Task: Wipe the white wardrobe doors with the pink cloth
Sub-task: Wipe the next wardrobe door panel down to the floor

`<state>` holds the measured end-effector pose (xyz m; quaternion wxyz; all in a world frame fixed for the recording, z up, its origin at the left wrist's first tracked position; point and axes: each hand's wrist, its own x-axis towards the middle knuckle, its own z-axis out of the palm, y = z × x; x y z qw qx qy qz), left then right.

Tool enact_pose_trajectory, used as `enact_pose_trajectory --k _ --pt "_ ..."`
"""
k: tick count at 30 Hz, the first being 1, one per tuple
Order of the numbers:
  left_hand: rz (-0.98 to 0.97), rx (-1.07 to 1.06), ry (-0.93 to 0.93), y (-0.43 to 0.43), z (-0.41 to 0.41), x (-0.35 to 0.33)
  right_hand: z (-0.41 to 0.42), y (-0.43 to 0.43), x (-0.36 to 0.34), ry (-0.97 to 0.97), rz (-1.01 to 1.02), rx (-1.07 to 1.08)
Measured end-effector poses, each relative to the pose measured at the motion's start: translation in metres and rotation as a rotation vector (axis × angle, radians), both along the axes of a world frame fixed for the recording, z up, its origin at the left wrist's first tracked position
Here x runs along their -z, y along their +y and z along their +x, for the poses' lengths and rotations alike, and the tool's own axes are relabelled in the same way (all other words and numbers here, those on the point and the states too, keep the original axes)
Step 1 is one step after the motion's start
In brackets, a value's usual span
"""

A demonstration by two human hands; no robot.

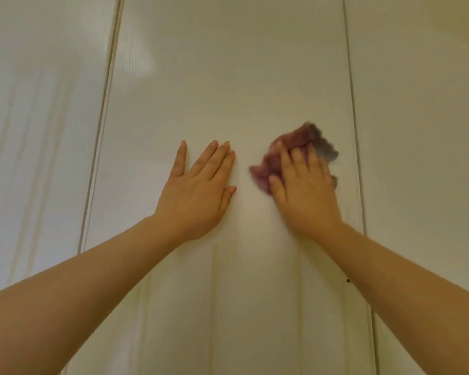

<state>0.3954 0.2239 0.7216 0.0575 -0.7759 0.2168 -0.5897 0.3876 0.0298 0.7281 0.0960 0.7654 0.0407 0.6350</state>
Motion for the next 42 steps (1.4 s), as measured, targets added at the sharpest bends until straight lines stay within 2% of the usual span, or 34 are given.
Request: enact_pose_trajectory --k 3,4,7,9,13,15,17,20,22,25,27,30,32,35,37,38,42 --pt "0.014 0.004 0.009 -0.020 0.000 0.004 0.000 -0.027 0.024 0.025 -0.246 0.001" --pt "0.020 -0.005 0.003 -0.021 0.001 0.004 -0.004 -0.037 0.014 0.026 -0.247 0.003" --pt "0.025 -0.038 0.007 -0.022 -0.003 0.003 -0.013 -0.055 -0.026 0.014 0.024 0.002" --pt "0.015 -0.047 0.001 -0.020 -0.002 0.003 -0.007 -0.055 -0.025 -0.014 0.126 -0.003" --pt "-0.009 0.016 -0.066 -0.026 0.002 0.011 -0.007 -0.061 0.039 -0.018 -0.063 -0.011" --pt "0.015 0.049 -0.146 -0.033 0.006 0.013 -0.011 -0.073 0.041 0.005 -0.141 0.015" --pt "0.032 0.062 -0.162 -0.043 0.005 0.011 -0.016 -0.077 0.015 0.041 -0.076 0.023" --pt "-0.015 0.039 -0.047 -0.057 -0.010 0.007 -0.013 -0.075 -0.024 0.021 0.063 -0.002" --pt "-0.070 0.005 -0.003 -0.061 -0.014 0.006 -0.011 -0.070 -0.014 -0.031 0.085 -0.014" --pt "-0.111 0.013 -0.009 -0.065 -0.017 0.009 -0.009 -0.077 0.025 -0.020 -0.121 -0.029" --pt "-0.102 0.036 -0.036 -0.069 -0.022 0.009 -0.013 -0.089 0.012 0.002 -0.244 0.015" --pt "-0.114 0.056 -0.042 -0.072 -0.028 0.009 -0.015 -0.086 -0.029 0.017 -0.056 0.000" --pt "-0.130 0.054 -0.023 -0.072 -0.028 0.009 -0.010 -0.073 -0.028 -0.019 0.062 0.003" --pt "-0.135 0.021 0.005 -0.071 -0.023 0.014 -0.010 -0.071 0.005 0.049 -0.103 -0.014" --pt "-0.137 0.006 0.030 -0.070 -0.016 0.017 -0.014 -0.082 0.001 0.060 -0.229 -0.019" --pt "-0.141 0.006 0.037 -0.070 -0.014 0.017 -0.015 -0.088 -0.011 0.048 -0.217 -0.009" --pt "-0.169 -0.005 0.073 -0.068 -0.007 0.014 -0.010 -0.078 -0.030 -0.040 0.070 -0.020"
